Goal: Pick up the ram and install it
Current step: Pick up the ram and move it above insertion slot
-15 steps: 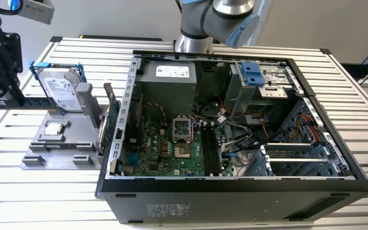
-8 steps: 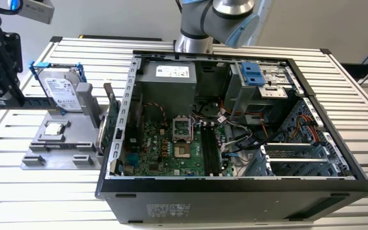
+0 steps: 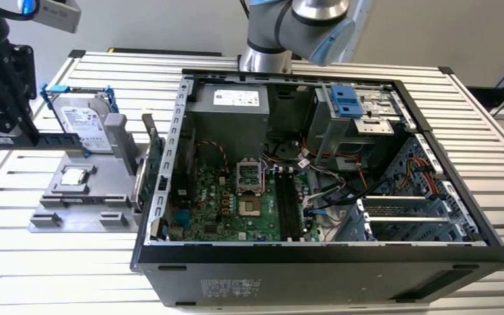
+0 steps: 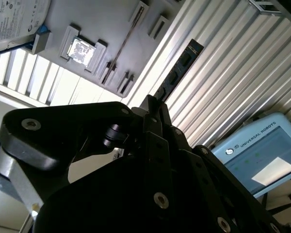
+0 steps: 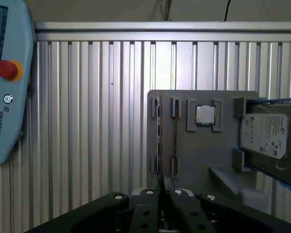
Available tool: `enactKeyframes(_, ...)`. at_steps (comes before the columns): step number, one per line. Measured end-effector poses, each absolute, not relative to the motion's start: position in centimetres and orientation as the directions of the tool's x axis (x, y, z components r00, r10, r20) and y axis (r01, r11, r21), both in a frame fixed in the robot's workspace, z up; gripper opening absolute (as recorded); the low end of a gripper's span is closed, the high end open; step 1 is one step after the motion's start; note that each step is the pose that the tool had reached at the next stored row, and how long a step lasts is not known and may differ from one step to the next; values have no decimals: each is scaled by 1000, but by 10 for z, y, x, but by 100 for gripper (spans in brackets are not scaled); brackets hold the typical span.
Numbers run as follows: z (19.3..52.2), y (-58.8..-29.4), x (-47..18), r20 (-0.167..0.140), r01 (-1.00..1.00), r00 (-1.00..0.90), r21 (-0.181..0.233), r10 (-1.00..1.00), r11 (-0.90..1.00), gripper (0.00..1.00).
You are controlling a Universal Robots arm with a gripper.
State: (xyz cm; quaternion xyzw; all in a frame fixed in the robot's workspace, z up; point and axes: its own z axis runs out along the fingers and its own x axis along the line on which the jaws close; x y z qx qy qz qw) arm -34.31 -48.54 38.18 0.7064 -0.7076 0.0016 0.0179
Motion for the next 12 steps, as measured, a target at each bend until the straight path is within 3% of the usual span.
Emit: enactKeyframes(12,382,-485,-326,27,-1000,-1,23,-1000,2,0)
